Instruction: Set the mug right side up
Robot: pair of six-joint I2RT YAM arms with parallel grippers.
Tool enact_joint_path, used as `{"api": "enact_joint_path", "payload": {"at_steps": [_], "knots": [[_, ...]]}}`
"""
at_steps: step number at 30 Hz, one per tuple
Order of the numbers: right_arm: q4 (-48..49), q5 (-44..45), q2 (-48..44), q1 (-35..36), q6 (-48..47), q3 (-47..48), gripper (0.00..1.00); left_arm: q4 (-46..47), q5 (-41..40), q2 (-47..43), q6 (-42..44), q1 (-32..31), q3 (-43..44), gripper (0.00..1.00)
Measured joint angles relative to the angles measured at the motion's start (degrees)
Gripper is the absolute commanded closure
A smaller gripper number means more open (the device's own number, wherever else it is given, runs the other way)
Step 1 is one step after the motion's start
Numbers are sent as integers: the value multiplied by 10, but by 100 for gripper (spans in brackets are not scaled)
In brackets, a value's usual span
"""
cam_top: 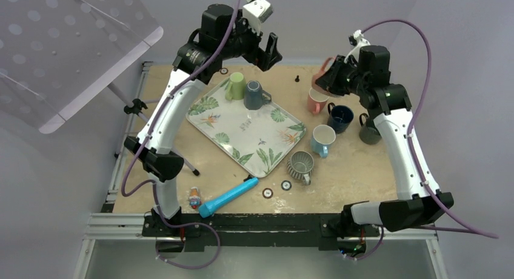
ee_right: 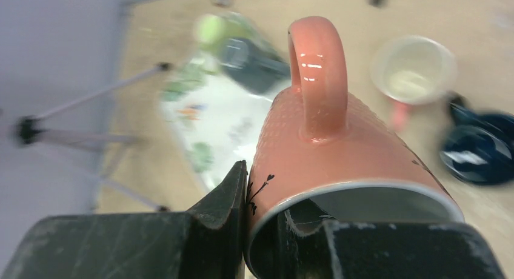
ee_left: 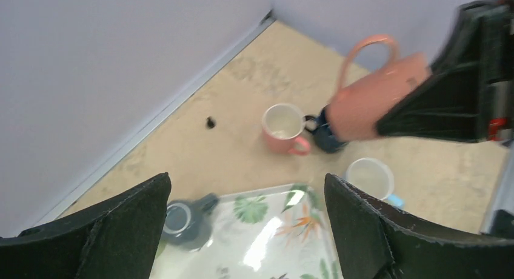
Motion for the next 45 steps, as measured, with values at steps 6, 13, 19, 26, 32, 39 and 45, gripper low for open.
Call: {"api": "enact_joint_path", "payload": {"at_steps": [6, 13, 19, 26, 32, 39, 45], "knots": [[-182, 194, 3, -40, -79, 3, 100, -34, -104, -2, 90, 10, -90, 0], [-254, 247, -38, -132, -104, -104, 100, -79, -151, 28, 86, 50, -170, 6], [-240, 198, -42, -134, -97, -249, 100, -72, -152, 33, 62, 131, -245, 18], [-178, 185, -10, -134, -82, -322, 100, -19, -161, 58, 89, 152, -306, 29], [-101, 190, 37, -139, -69, -348, 98, 26, -148, 119, 107, 165, -311, 33], [-62, 191, 56, -144, -58, -366, 76, 9, -143, 203, 110, 170, -237, 36], [-50, 192, 57, -144, -58, -365, 59, -42, -131, 255, 124, 169, -143, 45]]}}
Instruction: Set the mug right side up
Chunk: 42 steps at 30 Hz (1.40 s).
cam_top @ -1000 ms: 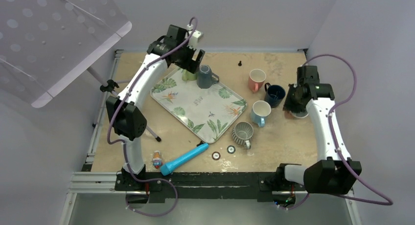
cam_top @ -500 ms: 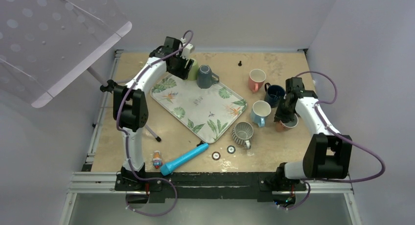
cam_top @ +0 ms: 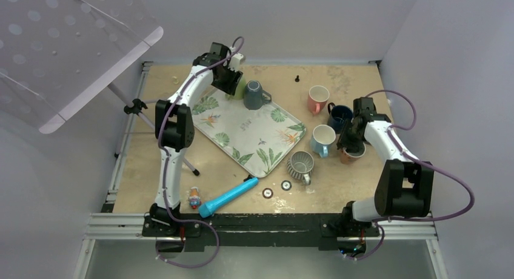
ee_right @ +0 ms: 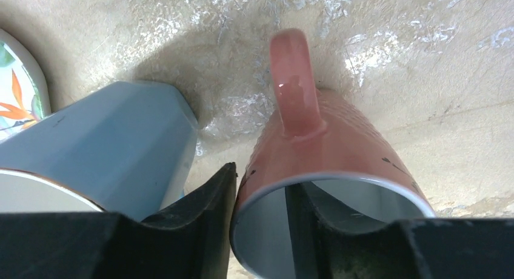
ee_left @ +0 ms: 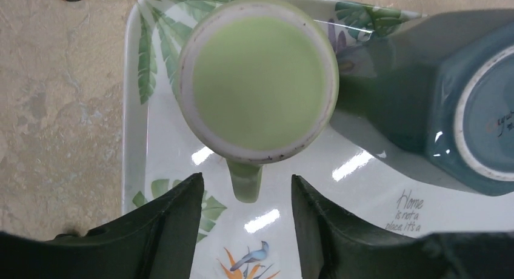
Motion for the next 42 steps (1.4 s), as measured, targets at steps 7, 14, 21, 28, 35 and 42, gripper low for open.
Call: {"api": "enact_joint_path", "payload": {"at_steps": [7, 14, 21, 28, 35, 42], "knots": [[-12, -2, -15, 0, -1, 19, 49, -64, 6, 55, 5, 0, 108, 49], [-44, -2, -76, 0, -4, 57, 48, -111, 3, 82, 7, 0, 135, 52], [-71, -1, -131, 0, -5, 84, 48, -145, -2, 110, 11, -1, 181, 100], [-89, 2, -148, 0, -6, 101, 48, -133, -12, 103, 11, -2, 166, 100], [-110, -4, -182, 0, -14, 142, 8, -98, 0, 8, -6, 7, 23, 100], [-74, -99, -223, 8, -4, 172, 2, -89, 35, -110, -44, 29, -38, 100]]}}
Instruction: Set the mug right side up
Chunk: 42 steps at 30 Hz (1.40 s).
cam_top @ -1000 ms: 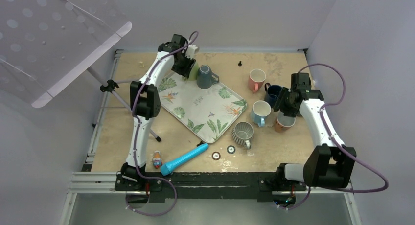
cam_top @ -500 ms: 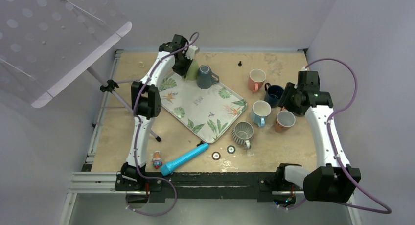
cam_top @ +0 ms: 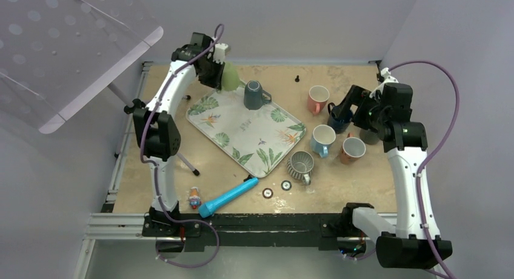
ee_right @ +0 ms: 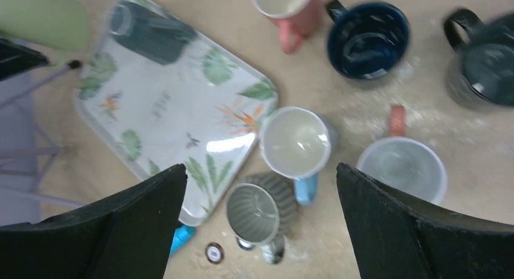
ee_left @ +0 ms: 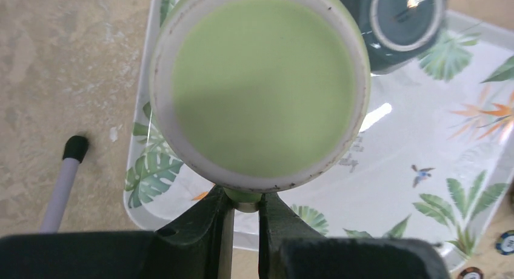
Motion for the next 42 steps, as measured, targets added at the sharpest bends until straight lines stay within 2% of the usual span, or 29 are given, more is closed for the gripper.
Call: {"api": "enact_joint_path", "payload": {"at_steps": [4, 9, 14, 16, 21, 24, 25, 27, 28, 29, 30, 31, 32, 33, 36, 37, 42], "knots": [[75, -93, -16, 17, 31, 0, 2, 0, 25, -71, -21, 4, 0, 100], [317, -217, -38, 76, 152, -60, 2, -8, 119, -154, -56, 3, 12, 100], [543, -250, 26, 188, 243, -61, 2, -33, 232, -194, -100, -2, 58, 100], [602, -255, 64, 214, 269, -52, 2, -37, 272, -204, -120, -6, 67, 100], [704, -264, 170, 252, 318, -19, 2, -37, 356, -225, -172, -22, 66, 100], [737, -265, 215, 267, 340, 7, 6, -27, 397, -238, -200, -38, 48, 100], [747, -265, 228, 271, 346, 18, 10, -21, 409, -240, -208, -44, 39, 100], [765, -266, 245, 274, 357, 33, 28, -8, 429, -242, -227, -55, 24, 100], [776, -269, 250, 274, 365, 37, 41, 0, 433, -242, -235, -61, 18, 100], [785, -271, 252, 274, 372, 37, 60, 13, 437, -242, -241, -65, 13, 100], [794, -276, 255, 274, 384, 37, 85, 22, 440, -241, -245, -66, 8, 100], [805, -280, 257, 274, 395, 38, 100, 33, 440, -242, -249, -65, 3, 100], [811, -284, 257, 276, 398, 40, 100, 51, 441, -242, -254, -64, -6, 100], [830, -301, 257, 278, 384, 44, 100, 56, 457, -242, -281, -60, -18, 96], [803, -304, 251, 284, 341, 54, 100, 56, 481, -243, -305, -58, -35, 19], [774, -296, 250, 286, 330, 64, 100, 56, 473, -243, -284, -59, -37, 2], [530, -183, 225, 270, 232, 116, 100, -10, 393, -243, -170, -65, -38, 0]]}}
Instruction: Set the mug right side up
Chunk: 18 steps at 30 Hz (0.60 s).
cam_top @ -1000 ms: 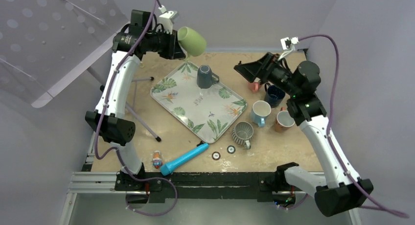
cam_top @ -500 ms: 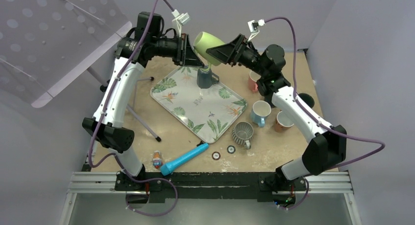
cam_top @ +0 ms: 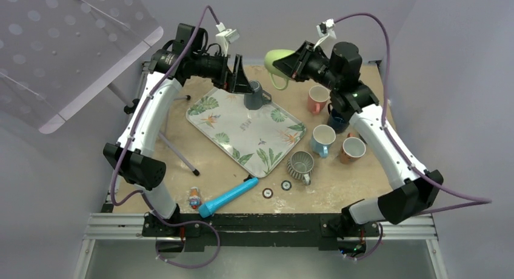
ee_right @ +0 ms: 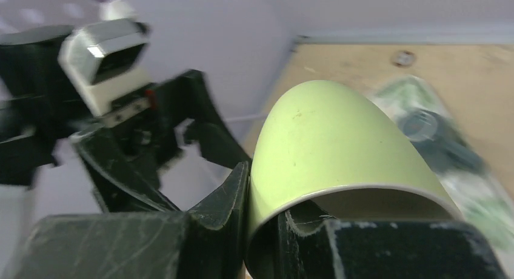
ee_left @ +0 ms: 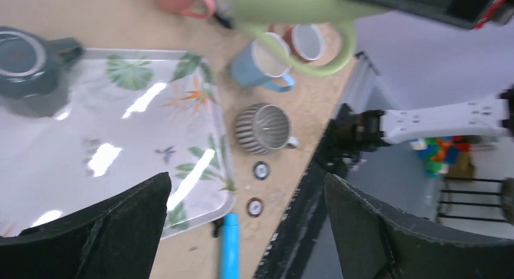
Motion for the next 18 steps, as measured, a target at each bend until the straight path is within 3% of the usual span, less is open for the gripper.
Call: {"api": "enact_joint_path", "payload": {"at_steps": [5, 9, 14, 18], "knots": [[-321, 155, -18, -12, -106, 108, 100, -36, -118, 0, 109, 4, 0, 0], [-512, 227, -33, -11, -141, 145, 100, -51, -177, 3, 214, 3, 0, 0], [-675, 251, -90, -10, -140, 56, 100, -47, -217, 30, 377, -17, 0, 1], [-743, 249, -134, -8, -121, -57, 100, -32, -225, 77, 497, -43, 1, 1]]}}
